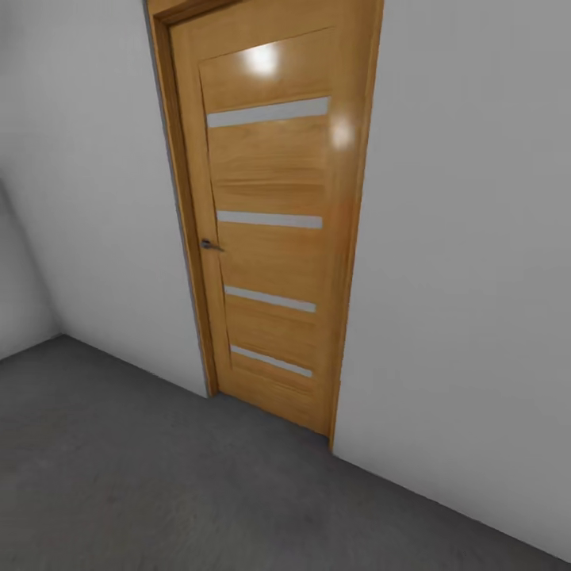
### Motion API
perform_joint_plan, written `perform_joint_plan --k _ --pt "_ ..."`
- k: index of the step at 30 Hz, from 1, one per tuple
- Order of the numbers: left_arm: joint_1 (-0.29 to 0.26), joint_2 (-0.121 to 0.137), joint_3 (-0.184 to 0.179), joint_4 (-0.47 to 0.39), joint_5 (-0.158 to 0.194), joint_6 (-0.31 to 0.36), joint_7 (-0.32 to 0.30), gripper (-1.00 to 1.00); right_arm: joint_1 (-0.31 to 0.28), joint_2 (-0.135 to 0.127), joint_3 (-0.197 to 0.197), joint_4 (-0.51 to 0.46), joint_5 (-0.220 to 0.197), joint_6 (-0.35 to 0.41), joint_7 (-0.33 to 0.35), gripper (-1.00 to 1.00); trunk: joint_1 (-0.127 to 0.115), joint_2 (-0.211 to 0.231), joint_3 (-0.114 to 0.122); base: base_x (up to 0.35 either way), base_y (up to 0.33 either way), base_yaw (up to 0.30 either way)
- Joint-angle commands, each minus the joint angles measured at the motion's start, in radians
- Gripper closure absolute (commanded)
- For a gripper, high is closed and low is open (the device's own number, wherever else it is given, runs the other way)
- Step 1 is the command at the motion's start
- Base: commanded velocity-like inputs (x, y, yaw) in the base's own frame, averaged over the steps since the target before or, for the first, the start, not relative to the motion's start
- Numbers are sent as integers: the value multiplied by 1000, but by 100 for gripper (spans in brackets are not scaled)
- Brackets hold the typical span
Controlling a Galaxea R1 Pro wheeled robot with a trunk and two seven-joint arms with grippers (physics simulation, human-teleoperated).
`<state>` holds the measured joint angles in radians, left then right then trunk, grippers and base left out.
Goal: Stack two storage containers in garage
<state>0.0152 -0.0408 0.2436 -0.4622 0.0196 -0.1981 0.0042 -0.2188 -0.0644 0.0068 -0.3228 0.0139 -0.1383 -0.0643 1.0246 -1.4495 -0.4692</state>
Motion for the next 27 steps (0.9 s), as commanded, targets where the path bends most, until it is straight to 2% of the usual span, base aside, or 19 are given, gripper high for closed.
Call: perform_joint_plan --k 1,27 --pt "0 -1 2 -1 2 -1 0 -100 -1 0 1 1 1 -3 -3 -100 0 -1 -1 198 221 300" --pt "0 0 2 -1 2 -1 0 -100 -1 0 1 1 1 -3 -3 -100 0 -1 -1 224 200 300"
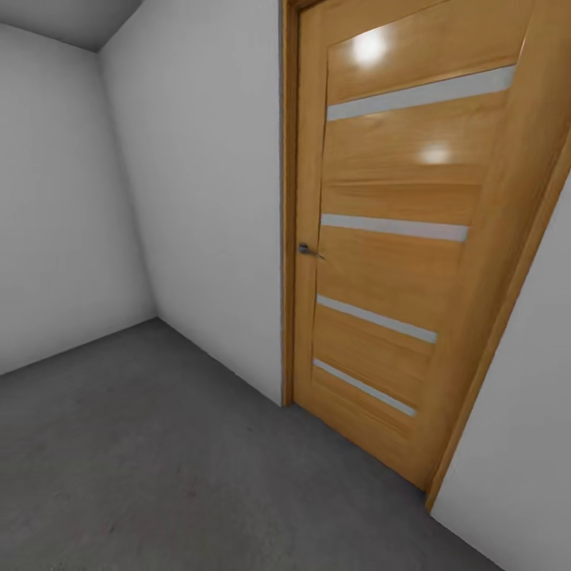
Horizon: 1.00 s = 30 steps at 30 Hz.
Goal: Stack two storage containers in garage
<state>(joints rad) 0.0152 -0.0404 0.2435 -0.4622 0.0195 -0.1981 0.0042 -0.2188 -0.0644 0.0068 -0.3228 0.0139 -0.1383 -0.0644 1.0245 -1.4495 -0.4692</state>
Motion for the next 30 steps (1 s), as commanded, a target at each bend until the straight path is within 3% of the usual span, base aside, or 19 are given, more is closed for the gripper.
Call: perform_joint_plan --k 1,8,13,22,30 --pt "0 -1 2 -1 2 -1 0 -100 -1 0 1 1 1 -3 -3 -100 1 0 -1 242 187 300" --pt "0 -1 2 -1 2 -1 0 -100 -1 0 1 1 1 -3 -3 -100 1 0 -1 243 187 289" --pt "0 -1 2 -1 2 -1 0 -100 -1 0 1 1 1 -3 -3 -100 1 0 -1 243 187 93" --pt "0 -1 2 -1 2 0 0 -100 -1 -1 1 1 1 -3 -3 -100 1 0 -1 243 187 7" --pt "0 -1 2 -1 2 -1 0 -100 -1 -2 1 1 1 -3 -2 -100 1 0 4 243 187 -185"
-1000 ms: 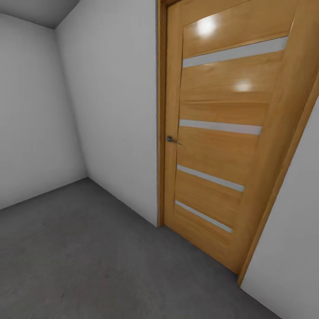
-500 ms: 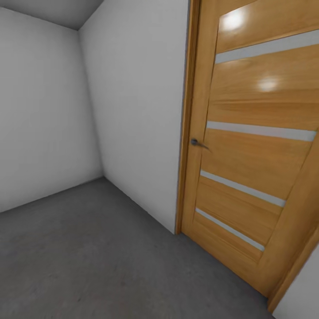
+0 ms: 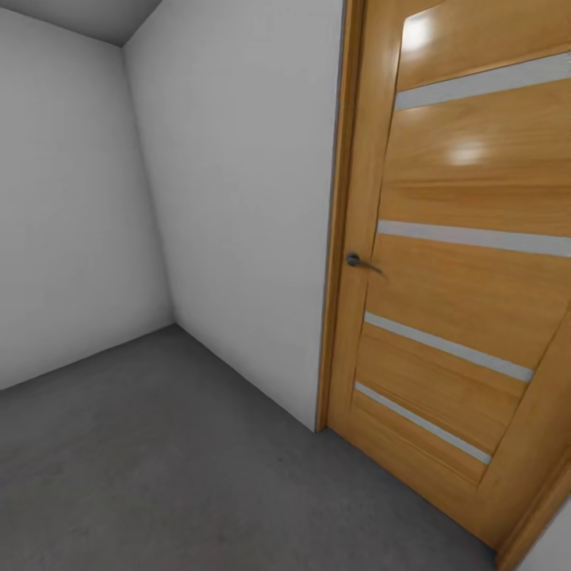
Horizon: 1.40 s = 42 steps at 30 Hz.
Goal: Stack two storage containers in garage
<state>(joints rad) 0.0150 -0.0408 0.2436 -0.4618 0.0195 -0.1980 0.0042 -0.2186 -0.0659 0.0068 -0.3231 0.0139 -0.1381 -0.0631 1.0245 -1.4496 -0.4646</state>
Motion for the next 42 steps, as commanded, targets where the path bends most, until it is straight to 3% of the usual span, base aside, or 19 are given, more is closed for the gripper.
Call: perform_joint_plan --k 1,28,42 --pt "0 -1 2 -1 2 -1 0 -100 -1 0 1 1 1 -3 -3 -100 0 0 0 243 187 -243" --pt "0 1 2 -1 2 0 0 -100 -1 0 1 1 1 -3 -3 -100 0 0 5 264 151 -269" --pt "0 1 3 -1 2 0 0 -100 -1 0 1 1 1 -3 -3 -100 0 0 5 284 17 -275"
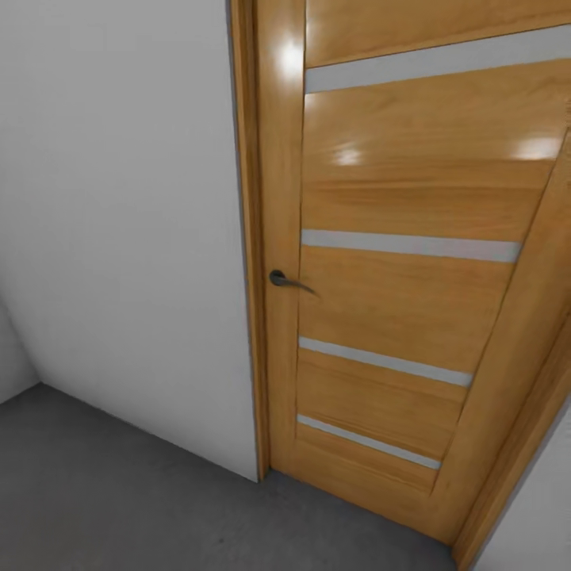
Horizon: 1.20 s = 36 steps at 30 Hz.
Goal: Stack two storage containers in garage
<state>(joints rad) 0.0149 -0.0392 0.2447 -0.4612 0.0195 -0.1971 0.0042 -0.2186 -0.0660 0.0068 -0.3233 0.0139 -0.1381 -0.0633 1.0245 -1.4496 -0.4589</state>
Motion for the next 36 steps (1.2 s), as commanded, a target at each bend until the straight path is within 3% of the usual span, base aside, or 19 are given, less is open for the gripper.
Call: perform_joint_plan --k 1,11,24,36 --pt "0 -1 2 -2 2 -1 0 -100 -1 0 1 1 1 -3 -3 -100 1 0 -1 284 0 -275" --pt "0 -1 2 -2 2 -1 0 -100 -1 0 1 21 4 -4 5 -100 1 0 -1 279 0 -276" --pt "0 -1 2 -1 2 -2 0 -100 -1 0 1 27 3 -26 7 -100 1 0 -1 31 1 -276" --pt "0 -1 2 -2 2 -2 0 -100 -1 0 1 27 3 -28 7 -100 1 0 -1 208 145 -276"
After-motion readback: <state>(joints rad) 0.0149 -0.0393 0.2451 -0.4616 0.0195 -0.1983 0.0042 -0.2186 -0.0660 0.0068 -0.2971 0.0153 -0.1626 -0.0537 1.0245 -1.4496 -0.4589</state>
